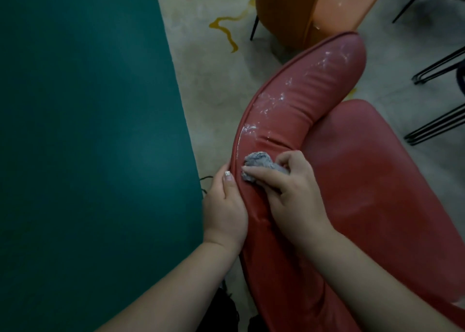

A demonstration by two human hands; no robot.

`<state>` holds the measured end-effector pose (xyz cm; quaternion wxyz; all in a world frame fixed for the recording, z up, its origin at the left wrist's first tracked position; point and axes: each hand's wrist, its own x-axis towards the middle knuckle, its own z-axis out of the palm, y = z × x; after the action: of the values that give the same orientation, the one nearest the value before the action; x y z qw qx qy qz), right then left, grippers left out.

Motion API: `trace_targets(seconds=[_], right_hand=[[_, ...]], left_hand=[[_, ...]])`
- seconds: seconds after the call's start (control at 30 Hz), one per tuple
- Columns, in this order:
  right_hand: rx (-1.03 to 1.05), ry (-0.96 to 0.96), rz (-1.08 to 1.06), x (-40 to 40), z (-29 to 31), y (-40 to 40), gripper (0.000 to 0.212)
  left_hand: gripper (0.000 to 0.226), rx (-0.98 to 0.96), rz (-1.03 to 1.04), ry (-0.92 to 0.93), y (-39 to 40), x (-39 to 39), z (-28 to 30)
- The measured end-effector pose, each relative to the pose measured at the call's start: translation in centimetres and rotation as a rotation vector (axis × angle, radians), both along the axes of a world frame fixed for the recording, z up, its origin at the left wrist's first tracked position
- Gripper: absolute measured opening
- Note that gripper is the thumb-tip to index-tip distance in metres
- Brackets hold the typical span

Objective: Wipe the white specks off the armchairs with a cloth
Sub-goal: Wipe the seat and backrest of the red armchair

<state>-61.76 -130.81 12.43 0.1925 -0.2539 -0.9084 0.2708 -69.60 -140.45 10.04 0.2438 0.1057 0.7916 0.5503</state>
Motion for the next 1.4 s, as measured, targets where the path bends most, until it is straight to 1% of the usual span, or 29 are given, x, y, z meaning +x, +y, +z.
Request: trace_targets(seconds=[0.07,0.2,0.27,0.3,0.4,0.47,0.57,0.67,0.73,0.83,0.93,1.03,1.13,1.2,1.33,1.4], right_hand=[[0.040,-0.023,-0.017,-2.1,0.2,1.5,0.029],[0.062,-0.049,-0.156,-7.5,0.9,4.9,0.022],[0.052,-0.045,-0.172,-7.2,0.8,4.5,0.022],[0.053,-0.039,-0.157,-6.3,0.7,3.7,0.023],[0.045,-0.024,-0.056,-3.1,0.7,1.0,0.027],[0.057,-0.051,-0.006,-2.8,0.8,1.3,0.030],[0.106,-0.081,-0.066,-6.1,1.1,4.2,0.027],[0.066,-0.097,-0.139,-8.0,1.2,5.3,0.020],[0.048,-0.061,-0.100,-6.6,1.0,3.8,0.020],[0.039,-0.025,0.038,-3.6,0.9,1.3,0.021],[0.042,-0.040,0.086,-4.2,1.0,2.3,0.018],[0.100,-0.055,-0.008,-7.7,1.0,5.3,0.018],[0.069,-0.072,-0.088,-9.6,1.1,6.7,0.018],[0.046,-0.059,-0.041,-8.1,1.1,5.3,0.016],[-0.005,-0.038,0.158,-3.7,1.4,1.6,0.014],[-0.012,-0.055,0.179,-3.8,1.5,2.1,0.016]], left_hand=[[0.058,-0.019,0.000,0.024,0.1,0.0,0.1],[0.055,-0.044,0.014,0.054,0.3,0.0,0.2],[0.049,-0.063,0.013,0.051,0.5,-0.3,0.2],[0.050,-0.073,0.006,0.056,0.6,-0.4,0.2],[0.046,-0.087,-0.007,0.078,0.5,-0.5,0.1],[0.049,-0.077,0.002,0.086,0.6,-0.5,0.2],[0.054,-0.060,0.025,0.088,0.8,-0.5,0.2],[0.054,-0.060,0.038,0.082,0.8,-0.4,0.2],[0.054,-0.065,0.035,0.079,0.6,-0.3,0.2],[0.055,-0.072,0.018,0.070,0.5,-0.4,0.1],[0.056,-0.075,0.024,0.075,0.6,-0.5,0.2],[0.055,-0.065,0.050,0.090,0.8,-0.5,0.2],[0.054,-0.068,0.056,0.086,0.8,-0.4,0.2],[0.055,-0.082,0.049,0.093,0.7,-0.3,0.3],[0.055,-0.082,0.032,0.084,0.6,-0.5,0.2],[0.055,-0.090,0.030,0.094,0.7,-0.5,0.3]])
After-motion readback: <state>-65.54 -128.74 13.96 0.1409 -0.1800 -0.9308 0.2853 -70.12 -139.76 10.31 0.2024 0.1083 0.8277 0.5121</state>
